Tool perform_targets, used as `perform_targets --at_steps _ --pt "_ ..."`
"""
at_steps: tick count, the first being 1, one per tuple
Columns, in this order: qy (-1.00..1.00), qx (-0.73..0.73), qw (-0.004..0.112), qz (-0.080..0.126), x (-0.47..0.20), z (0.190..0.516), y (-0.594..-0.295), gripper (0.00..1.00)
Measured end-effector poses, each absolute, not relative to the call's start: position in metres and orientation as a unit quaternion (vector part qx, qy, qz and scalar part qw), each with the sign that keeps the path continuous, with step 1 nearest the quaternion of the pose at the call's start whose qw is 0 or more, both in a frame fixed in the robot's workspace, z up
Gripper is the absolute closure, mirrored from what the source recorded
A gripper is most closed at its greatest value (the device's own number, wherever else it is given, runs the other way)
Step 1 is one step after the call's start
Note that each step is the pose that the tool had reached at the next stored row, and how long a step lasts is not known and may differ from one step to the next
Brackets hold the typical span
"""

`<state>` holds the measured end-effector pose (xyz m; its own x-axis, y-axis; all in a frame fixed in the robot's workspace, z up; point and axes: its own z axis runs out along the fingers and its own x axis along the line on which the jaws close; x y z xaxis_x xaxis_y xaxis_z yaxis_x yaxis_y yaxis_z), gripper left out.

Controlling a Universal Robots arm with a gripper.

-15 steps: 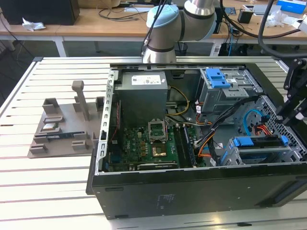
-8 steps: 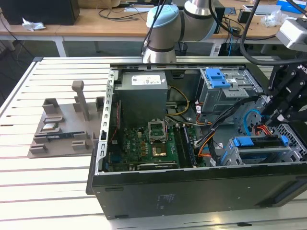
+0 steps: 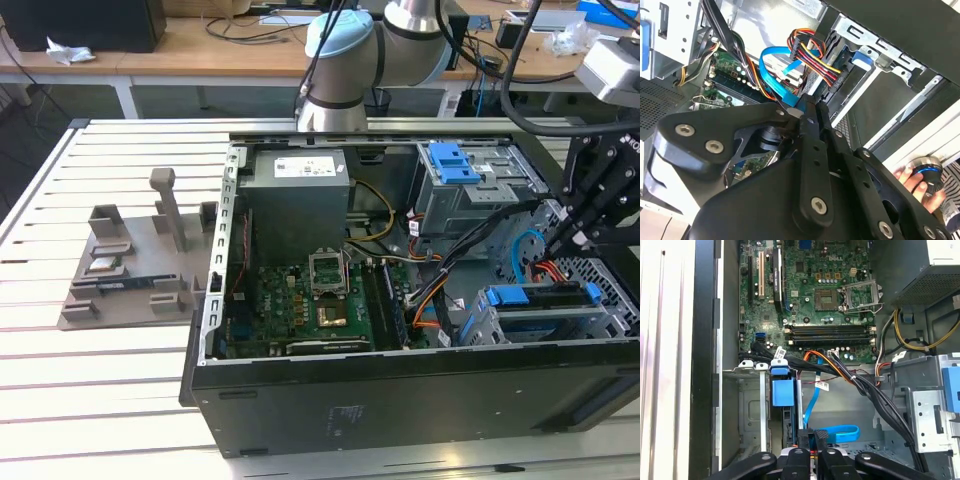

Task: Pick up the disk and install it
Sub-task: 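Insert the second disk wire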

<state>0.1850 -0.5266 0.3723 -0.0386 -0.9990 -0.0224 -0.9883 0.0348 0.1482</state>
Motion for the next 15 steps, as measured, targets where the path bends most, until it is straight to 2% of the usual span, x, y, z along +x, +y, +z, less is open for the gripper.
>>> perform_targets --at_steps 15 --pt "-0.711 0.7 0.046 -0.06 0.185 0.358 -0.54 0.84"
